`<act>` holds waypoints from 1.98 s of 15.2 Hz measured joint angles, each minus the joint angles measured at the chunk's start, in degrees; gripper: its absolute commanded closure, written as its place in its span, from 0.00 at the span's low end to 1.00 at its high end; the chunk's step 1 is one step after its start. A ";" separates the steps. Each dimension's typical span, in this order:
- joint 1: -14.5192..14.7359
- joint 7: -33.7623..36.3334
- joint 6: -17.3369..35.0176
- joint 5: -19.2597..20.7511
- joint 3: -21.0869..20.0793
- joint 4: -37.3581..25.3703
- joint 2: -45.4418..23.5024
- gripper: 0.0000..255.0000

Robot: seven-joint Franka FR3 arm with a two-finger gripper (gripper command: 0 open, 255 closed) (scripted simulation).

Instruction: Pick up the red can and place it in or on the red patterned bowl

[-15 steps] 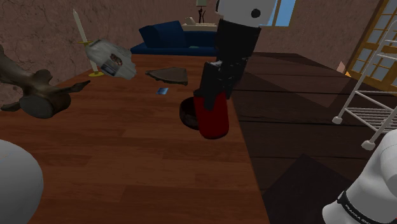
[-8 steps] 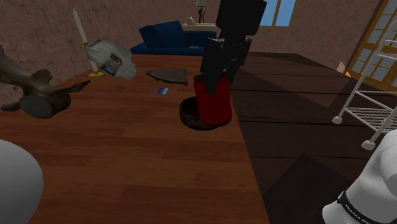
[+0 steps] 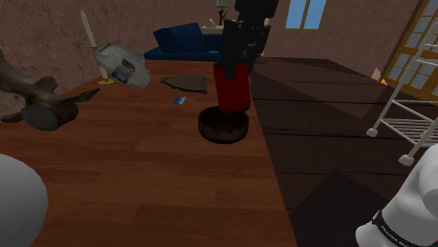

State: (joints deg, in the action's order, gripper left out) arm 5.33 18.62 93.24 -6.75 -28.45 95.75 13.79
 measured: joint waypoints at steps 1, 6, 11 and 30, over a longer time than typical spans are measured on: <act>-0.43 -0.61 -0.35 0.62 0.29 -1.56 -1.42 1.00; -2.63 -4.76 -2.72 3.19 2.41 -9.61 -8.00 1.00; -3.24 -6.42 0.60 2.96 3.23 -5.98 -7.78 1.00; -3.15 -7.85 12.48 1.37 3.58 8.96 -4.47 1.00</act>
State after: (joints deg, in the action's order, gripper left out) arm 2.18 10.77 105.72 -5.38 -24.86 104.71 9.32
